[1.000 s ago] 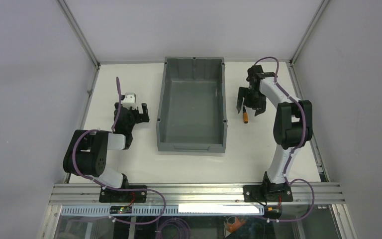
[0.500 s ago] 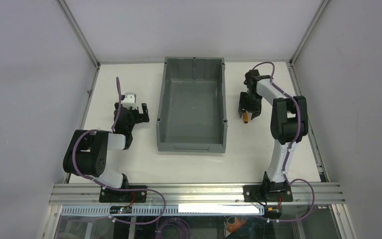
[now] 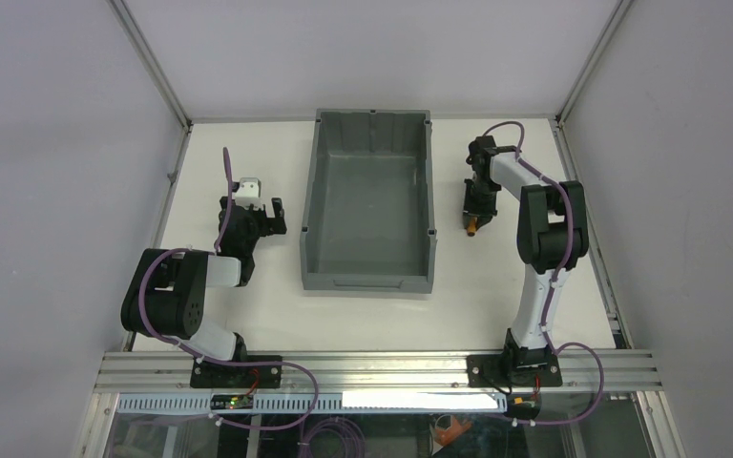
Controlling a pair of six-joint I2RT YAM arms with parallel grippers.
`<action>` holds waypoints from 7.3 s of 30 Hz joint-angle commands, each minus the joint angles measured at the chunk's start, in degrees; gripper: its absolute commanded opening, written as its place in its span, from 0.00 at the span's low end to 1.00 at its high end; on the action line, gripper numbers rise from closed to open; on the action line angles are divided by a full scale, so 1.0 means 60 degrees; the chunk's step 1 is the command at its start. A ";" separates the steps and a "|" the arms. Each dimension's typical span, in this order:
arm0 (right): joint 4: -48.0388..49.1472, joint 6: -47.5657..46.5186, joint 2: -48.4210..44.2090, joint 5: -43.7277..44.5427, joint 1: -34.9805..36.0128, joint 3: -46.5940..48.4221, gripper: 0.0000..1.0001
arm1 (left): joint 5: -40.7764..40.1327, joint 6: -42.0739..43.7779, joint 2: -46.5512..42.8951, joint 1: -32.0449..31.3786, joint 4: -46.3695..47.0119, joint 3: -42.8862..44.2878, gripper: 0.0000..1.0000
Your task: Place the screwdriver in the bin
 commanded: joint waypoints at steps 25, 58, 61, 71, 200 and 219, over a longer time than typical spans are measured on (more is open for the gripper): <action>-0.1368 -0.0034 -0.2325 0.0820 -0.0002 0.1231 0.00 | 0.0148 -0.0082 -0.0312 0.0100 0.0250 -0.0088 0.99; -0.1714 0.1842 -0.3143 -0.0905 0.2891 0.4820 0.00 | 0.0146 -0.0078 -0.0307 0.0100 0.0261 -0.0088 0.99; -0.1367 0.2165 -0.2932 -0.1112 0.3344 0.4832 0.00 | 0.0146 -0.0074 -0.0304 0.0101 0.0254 -0.0088 0.99; -0.0839 0.3235 -0.1954 -0.0861 0.4623 0.4940 0.00 | 0.0146 -0.0078 -0.0306 0.0101 0.0261 -0.0088 0.99; 0.1895 0.0803 -0.5320 0.2163 -0.0482 -0.0400 0.99 | 0.0146 -0.0077 -0.0305 0.0101 0.0251 -0.0088 0.99; 0.4248 0.0711 -0.5067 0.1578 -0.0531 -0.3681 0.99 | 0.0146 -0.0073 -0.0305 0.0101 0.0261 -0.0088 0.99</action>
